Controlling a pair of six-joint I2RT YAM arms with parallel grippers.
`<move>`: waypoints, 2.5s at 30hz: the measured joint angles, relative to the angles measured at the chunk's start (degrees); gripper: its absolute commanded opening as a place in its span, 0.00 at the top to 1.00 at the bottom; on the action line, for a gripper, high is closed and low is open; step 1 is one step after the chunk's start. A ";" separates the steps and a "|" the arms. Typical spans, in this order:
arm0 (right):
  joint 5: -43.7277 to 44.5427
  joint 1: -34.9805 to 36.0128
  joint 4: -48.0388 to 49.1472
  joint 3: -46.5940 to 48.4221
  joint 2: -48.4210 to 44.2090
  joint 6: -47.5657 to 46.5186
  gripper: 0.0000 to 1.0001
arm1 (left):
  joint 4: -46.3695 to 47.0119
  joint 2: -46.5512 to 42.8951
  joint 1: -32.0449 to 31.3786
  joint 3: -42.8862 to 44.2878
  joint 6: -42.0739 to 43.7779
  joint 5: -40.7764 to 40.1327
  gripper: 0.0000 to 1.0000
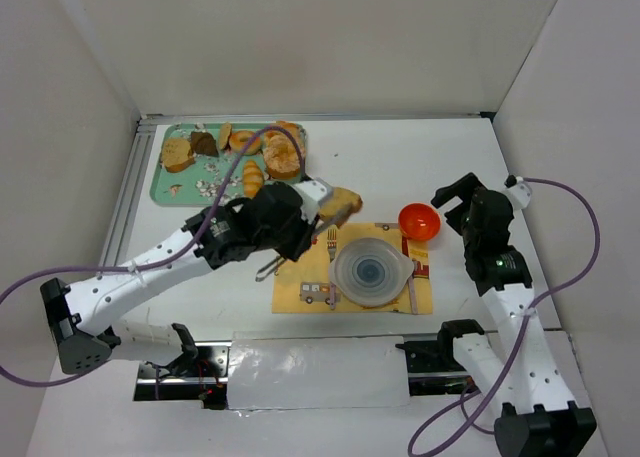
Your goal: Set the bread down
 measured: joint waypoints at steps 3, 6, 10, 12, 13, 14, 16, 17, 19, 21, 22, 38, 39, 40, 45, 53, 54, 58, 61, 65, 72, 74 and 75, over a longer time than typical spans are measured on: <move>1.16 0.00 -2.62 0.00 -3.78 0.92 0.00 | 1.90 0.09 -6.84 -1.99 0.00 1.86 0.94; 1.88 0.00 -4.22 -0.02 -7.58 1.70 0.00 | 3.06 1.27 -11.82 -3.13 -0.02 2.16 0.94; 2.19 0.00 -5.27 -0.09 -10.97 2.25 0.00 | 5.18 4.42 -15.34 -4.07 -0.04 3.37 0.94; 2.19 0.00 -5.57 -0.09 -11.54 2.47 0.00 | 5.75 6.08 -15.76 -4.07 -0.13 3.54 0.94; 2.16 0.00 -5.62 -0.15 -11.52 2.51 0.00 | 6.23 6.84 -15.85 -4.11 -0.20 3.56 0.94; 2.08 0.00 -5.66 -0.33 -11.45 2.64 0.00 | 6.75 7.48 -15.96 -4.26 -0.24 3.65 0.94; 2.01 0.00 -6.45 -0.48 -11.30 2.62 0.00 | 7.61 8.68 -15.98 -4.57 -0.35 3.72 0.94; 2.01 0.00 -6.73 -0.48 -11.21 2.58 0.00 | 8.04 9.31 -15.98 -4.72 -0.48 3.74 0.94; 1.81 0.00 -6.88 -0.57 -11.02 2.29 0.00 | 8.74 10.84 -15.98 -4.92 -0.68 3.74 0.95; 1.64 0.00 -6.84 -1.01 -10.95 1.75 0.00 | 9.33 12.92 -15.98 -4.92 -1.05 4.00 0.95; 1.57 0.00 -6.88 -1.27 -10.95 1.55 0.00 | 9.60 13.90 -16.02 -4.92 -1.05 4.07 0.95; 1.33 0.00 -6.80 -3.43 -9.40 1.09 0.00 | 11.45 22.45 -16.41 -3.37 -1.16 7.67 0.90; 1.33 0.00 -6.80 -3.50 -9.40 1.09 0.00 | 11.63 22.53 -16.41 -3.21 -1.18 7.93 0.86; 1.33 0.00 -6.75 -3.69 -9.40 1.09 0.00 | 11.63 22.53 -16.41 -3.13 -1.20 8.09 0.83; 1.33 0.00 -6.80 -4.55 -9.51 1.09 0.00 | 11.58 22.53 -16.41 -2.54 -1.31 8.33 0.73; 1.33 0.00 -6.84 -4.90 -9.81 1.09 0.00 | 11.50 22.53 -16.44 -2.03 -1.38 8.20 0.54; 1.33 0.00 -6.84 -4.90 -9.94 1.09 0.00 | 11.50 22.53 -16.41 -2.03 -1.44 8.11 0.53; 1.33 0.00 -6.84 -5.18 -10.32 1.14 0.00 | 11.26 22.53 -16.41 -2.03 -1.49 7.93 0.51; 1.25 0.00 -6.88 -5.20 -10.40 1.14 0.00 | 11.23 22.47 -16.44 -2.03 -1.53 7.58 0.51; 0.83 0.00 -6.88 -5.22 -10.40 1.14 0.00 | 10.88 21.16 -16.44 -2.03 -1.86 6.78 0.51; 0.35 0.00 -6.86 -5.38 -10.45 1.16 0.00 | 10.60 12.11 -16.44 -2.01 -3.43 3.54 0.46; 0.20 0.00 -6.84 -5.62 -10.47 1.18 0.00 | 10.67 9.27 -16.28 -2.01 -4.61 2.47 0.46; 0.15 0.00 -6.84 -5.75 -10.47 1.18 0.00 | 10.75 7.91 -16.04 -2.12 -5.42 1.66 0.46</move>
